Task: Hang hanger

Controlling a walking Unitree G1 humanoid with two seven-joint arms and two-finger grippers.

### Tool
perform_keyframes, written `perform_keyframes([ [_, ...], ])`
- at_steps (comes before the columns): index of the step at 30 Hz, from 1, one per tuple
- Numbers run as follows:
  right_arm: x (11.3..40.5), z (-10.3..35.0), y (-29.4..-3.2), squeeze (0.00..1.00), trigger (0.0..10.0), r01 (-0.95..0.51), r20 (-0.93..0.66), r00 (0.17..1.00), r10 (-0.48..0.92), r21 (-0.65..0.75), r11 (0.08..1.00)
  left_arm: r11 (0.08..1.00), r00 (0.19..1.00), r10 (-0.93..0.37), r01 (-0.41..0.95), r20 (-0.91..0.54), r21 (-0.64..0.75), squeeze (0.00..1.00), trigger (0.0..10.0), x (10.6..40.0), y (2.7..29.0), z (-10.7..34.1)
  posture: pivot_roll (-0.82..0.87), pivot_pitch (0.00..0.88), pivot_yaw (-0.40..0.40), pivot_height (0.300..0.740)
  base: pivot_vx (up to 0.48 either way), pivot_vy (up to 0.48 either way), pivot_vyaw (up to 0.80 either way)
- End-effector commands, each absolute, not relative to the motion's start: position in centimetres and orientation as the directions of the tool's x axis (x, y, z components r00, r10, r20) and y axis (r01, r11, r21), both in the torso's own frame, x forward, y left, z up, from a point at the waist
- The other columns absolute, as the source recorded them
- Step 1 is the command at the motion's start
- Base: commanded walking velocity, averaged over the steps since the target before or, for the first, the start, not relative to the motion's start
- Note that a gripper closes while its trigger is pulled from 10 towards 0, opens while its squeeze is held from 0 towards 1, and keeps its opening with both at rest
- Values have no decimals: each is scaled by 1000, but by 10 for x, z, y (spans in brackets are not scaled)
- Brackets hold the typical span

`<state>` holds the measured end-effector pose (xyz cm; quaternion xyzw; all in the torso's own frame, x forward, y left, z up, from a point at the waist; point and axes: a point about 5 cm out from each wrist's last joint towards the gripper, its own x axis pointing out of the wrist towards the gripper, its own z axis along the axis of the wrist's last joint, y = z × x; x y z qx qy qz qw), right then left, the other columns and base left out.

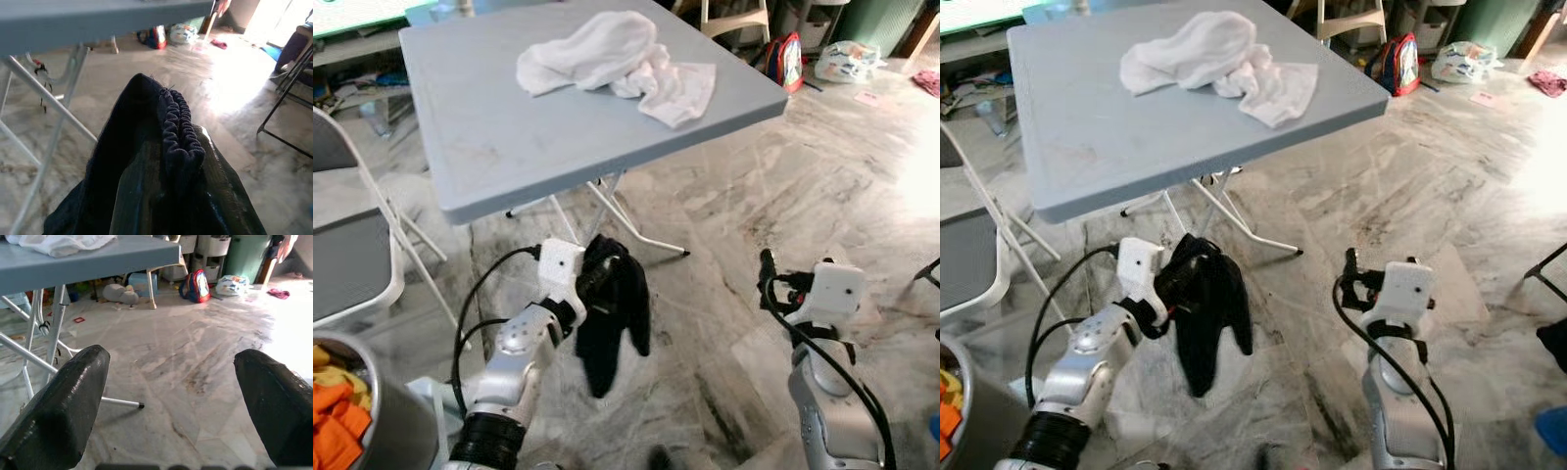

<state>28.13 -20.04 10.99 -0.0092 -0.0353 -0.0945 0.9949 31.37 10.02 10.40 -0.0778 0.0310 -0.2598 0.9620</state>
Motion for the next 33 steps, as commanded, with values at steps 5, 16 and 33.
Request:
perform_keyframes([
  [5,280,113,-202,0,10000,202,85,976,-201,-10,979,844,854,-520,513,-4,-155,0,10000,314,96,107,-13,166,36,740,0,-262,0],
  [16,280,113,-202,0,10000,196,83,977,-195,-14,980,858,868,-496,490,0,-158,0,10000,317,98,107,-14,161,31,740,0,-212,0],
  [33,282,110,-199,0,10000,188,77,979,-187,-12,982,893,894,-443,435,-61,-117,0,10000,325,115,100,-8,94,52,740,0,0,0],
])
